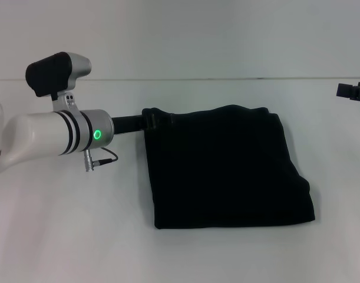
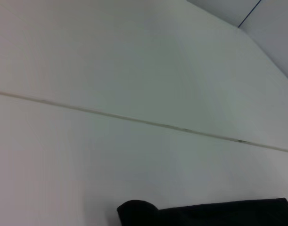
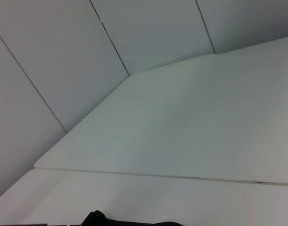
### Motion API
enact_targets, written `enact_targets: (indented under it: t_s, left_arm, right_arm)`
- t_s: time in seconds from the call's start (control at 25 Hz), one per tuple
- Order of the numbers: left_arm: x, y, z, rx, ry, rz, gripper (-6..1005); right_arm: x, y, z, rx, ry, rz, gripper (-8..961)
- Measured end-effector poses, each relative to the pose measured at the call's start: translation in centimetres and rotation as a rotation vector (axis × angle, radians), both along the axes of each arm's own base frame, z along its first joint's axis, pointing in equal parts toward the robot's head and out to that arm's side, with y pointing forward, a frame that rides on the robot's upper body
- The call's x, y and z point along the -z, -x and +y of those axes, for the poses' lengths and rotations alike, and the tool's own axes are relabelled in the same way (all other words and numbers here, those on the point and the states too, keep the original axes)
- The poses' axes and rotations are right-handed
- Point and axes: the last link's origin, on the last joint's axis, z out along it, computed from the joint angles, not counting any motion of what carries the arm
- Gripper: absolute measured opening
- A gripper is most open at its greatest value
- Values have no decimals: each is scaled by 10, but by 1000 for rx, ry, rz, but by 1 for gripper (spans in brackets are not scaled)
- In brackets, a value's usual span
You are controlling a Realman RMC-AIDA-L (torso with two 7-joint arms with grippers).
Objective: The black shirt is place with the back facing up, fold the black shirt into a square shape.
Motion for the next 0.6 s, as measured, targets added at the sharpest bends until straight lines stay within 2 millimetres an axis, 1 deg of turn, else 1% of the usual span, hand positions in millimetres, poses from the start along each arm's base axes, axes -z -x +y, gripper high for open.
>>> enact_targets:
  t_s: [0.2, 0.4, 0.56, 0.6]
  left_arm:
    - [1, 2, -1, 0, -2, 13, 868]
    - [4, -1, -3, 21, 20, 22, 671]
    - [4, -4, -3, 30, 28, 7, 429]
    - [4, -4, -3, 31, 28, 6, 382]
  right_arm:
    - [0, 1, 1, -2, -2, -2, 900]
    - [0, 1, 1, -2, -5, -3, 899]
    - [2, 1, 1, -2, -6, -4, 899]
    - [2, 1, 1, -1, -6, -5, 899]
